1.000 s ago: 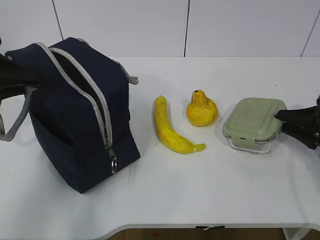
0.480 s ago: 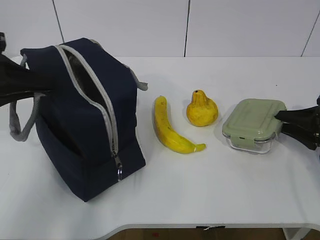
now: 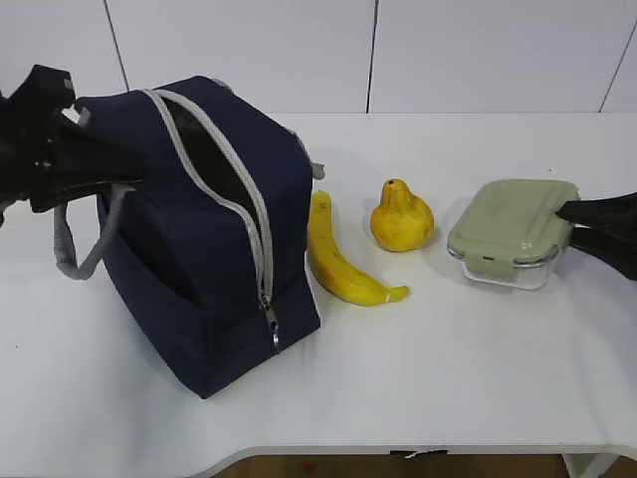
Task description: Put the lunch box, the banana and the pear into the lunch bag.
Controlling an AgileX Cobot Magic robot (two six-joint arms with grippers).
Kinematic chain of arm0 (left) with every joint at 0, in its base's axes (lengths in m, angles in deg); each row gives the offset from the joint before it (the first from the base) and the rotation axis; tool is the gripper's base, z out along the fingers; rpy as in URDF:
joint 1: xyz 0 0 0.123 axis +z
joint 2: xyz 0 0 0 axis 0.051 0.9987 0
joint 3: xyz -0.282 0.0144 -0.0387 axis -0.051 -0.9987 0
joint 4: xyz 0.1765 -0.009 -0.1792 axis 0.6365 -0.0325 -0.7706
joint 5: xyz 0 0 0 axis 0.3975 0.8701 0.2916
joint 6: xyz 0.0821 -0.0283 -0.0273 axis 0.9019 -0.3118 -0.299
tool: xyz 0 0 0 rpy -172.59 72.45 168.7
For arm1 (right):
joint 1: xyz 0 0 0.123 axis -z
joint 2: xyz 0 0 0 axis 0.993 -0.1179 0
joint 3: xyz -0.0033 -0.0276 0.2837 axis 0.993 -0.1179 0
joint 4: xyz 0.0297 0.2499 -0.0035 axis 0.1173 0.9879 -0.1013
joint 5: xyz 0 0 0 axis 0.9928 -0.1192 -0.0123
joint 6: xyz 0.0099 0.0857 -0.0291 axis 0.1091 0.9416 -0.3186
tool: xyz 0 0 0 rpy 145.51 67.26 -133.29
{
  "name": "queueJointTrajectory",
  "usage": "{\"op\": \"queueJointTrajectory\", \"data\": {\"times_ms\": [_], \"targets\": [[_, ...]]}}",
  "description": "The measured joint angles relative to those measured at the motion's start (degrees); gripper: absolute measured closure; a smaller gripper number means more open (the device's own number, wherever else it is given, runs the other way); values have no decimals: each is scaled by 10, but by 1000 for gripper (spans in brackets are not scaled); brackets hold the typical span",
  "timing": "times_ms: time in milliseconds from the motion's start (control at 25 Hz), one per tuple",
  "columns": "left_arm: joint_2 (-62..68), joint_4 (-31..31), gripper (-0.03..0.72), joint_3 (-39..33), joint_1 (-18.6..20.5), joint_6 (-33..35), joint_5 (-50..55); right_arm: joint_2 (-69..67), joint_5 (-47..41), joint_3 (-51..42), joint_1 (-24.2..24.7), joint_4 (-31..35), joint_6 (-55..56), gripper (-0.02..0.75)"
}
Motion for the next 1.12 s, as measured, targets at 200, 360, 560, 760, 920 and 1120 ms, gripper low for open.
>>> {"op": "queueJointTrajectory", "data": {"times_ms": [200,360,560,760,920,1120], "targets": [[3,-1,685,0,0,0,-6,46,0,-1,0,-8,44,489],[3,-2,685,0,0,0,-9,93,0,3,-2,-12,92,489],[3,-8,685,0,0,0,-17,126,-1,56,-41,-24,160,489],[3,-9,685,0,0,0,-22,143,-10,139,-116,-37,215,489],[3,-9,685,0,0,0,-21,145,-19,208,-180,-53,246,489],[3,-10,685,0,0,1,-22,146,10,275,-269,-83,280,491]]}}
